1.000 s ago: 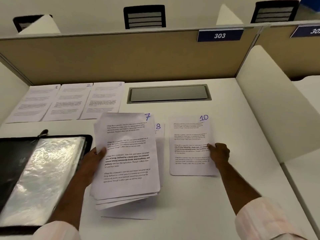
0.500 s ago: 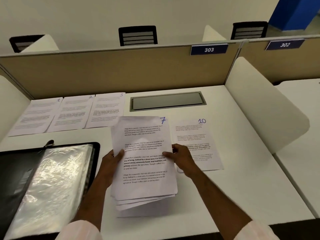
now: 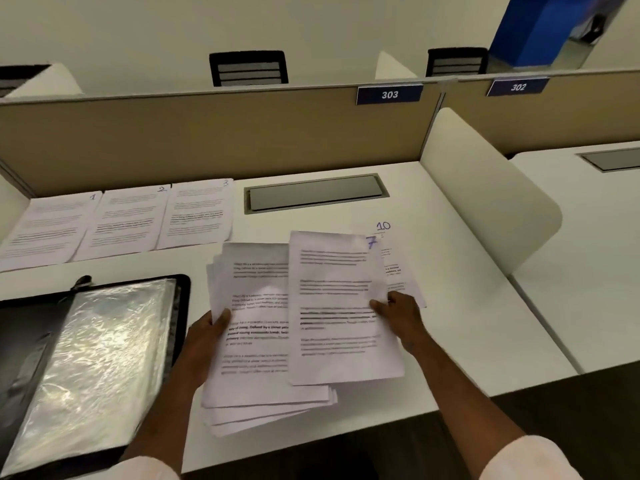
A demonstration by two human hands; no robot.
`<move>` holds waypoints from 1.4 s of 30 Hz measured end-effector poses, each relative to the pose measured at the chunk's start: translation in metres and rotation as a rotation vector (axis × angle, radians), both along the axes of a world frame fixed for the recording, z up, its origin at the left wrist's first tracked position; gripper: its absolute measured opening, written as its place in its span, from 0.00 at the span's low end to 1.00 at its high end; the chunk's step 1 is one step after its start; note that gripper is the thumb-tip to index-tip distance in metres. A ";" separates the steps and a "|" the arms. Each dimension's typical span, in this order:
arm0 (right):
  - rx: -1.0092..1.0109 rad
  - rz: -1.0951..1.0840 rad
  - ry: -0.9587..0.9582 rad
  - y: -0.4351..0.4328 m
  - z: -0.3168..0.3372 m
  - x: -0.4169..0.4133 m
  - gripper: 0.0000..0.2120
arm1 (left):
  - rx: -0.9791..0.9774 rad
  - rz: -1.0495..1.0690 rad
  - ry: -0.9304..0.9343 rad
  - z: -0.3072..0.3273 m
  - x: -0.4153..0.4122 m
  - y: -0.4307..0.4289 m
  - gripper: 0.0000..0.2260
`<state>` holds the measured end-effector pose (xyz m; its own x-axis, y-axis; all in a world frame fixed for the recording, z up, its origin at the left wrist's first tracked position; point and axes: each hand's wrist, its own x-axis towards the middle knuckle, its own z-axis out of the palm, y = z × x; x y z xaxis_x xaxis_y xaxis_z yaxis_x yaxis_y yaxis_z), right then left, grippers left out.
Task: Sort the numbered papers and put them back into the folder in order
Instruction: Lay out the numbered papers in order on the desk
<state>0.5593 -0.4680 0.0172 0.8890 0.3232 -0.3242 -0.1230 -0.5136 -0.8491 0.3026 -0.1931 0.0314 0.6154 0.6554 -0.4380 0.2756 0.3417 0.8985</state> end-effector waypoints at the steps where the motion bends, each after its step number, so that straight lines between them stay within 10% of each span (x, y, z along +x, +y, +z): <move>1: -0.055 -0.013 -0.029 -0.014 -0.006 0.010 0.13 | 0.006 0.009 0.004 0.000 -0.005 0.002 0.13; 14: -0.497 -0.054 -0.170 -0.067 -0.035 0.057 0.22 | 0.039 0.125 0.005 0.008 -0.023 -0.033 0.09; 25: 0.232 0.398 0.248 0.031 0.017 -0.062 0.16 | 0.011 0.196 -0.019 0.015 -0.018 -0.066 0.18; 42: -0.034 0.049 0.057 0.103 -0.030 -0.090 0.12 | 0.034 0.310 0.086 0.022 -0.135 0.042 0.11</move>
